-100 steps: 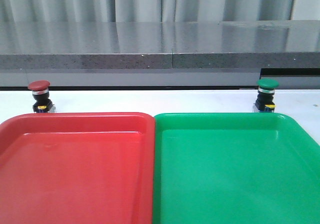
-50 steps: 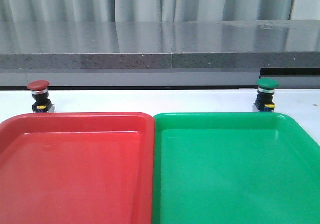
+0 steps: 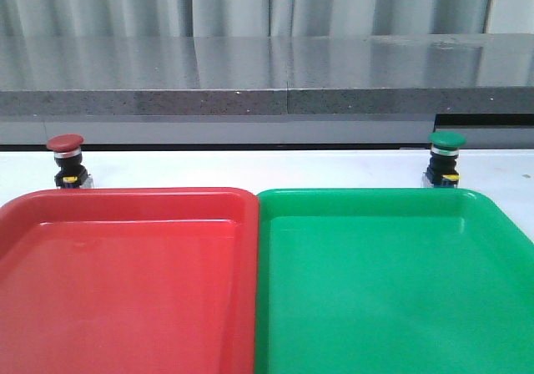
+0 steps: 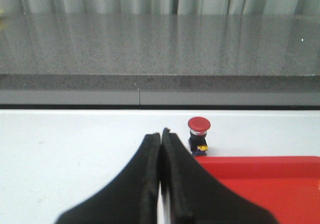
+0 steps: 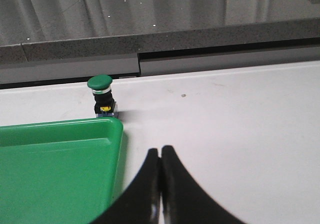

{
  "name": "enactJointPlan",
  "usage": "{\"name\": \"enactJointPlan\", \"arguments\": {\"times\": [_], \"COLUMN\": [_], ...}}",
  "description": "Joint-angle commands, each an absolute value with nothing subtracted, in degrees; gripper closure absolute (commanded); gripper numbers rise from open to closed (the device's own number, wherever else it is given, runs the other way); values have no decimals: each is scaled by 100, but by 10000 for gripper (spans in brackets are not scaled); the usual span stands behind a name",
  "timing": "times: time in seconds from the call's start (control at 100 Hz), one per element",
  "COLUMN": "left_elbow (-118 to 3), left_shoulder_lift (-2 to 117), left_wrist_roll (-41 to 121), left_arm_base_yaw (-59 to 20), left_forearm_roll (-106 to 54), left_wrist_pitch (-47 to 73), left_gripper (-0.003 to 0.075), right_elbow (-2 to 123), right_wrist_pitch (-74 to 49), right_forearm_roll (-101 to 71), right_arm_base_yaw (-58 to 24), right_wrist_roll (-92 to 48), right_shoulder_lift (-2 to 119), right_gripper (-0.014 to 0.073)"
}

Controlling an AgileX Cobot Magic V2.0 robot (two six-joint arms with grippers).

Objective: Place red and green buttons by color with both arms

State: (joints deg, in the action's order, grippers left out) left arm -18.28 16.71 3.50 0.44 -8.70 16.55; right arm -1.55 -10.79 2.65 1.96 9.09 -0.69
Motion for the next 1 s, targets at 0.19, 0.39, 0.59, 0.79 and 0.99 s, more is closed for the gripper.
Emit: {"name": "enactJointPlan", "arguments": {"times": [0.19, 0.39, 0.59, 0.79, 0.99], "left_elbow": [-3094, -4024, -5013, -5840, -6801], "left_shoulder_lift": [3297, 4683, 5873, 6943, 8201], "left_wrist_roll": [313, 313, 313, 304, 304], "left_arm_base_yaw": [15, 15, -288, -710, -780], "left_forearm_roll": [-883, -988, -988, -1004, -1636], "left_wrist_pitch": [1689, 2074, 2240, 2256, 2944], "left_gripper": [741, 741, 624, 164, 84], "right_elbow": [-49, -49, -49, -49, -49], "right_wrist_pitch": [-645, -645, -645, -645, -645], "right_forearm_roll": [264, 264, 264, 264, 264], "right_arm_base_yaw": [190, 190, 190, 190, 190], "right_wrist_roll": [886, 886, 886, 886, 886], "right_shoulder_lift": [-91, -91, -91, -91, -91], "right_gripper": [657, 657, 657, 657, 657]}}
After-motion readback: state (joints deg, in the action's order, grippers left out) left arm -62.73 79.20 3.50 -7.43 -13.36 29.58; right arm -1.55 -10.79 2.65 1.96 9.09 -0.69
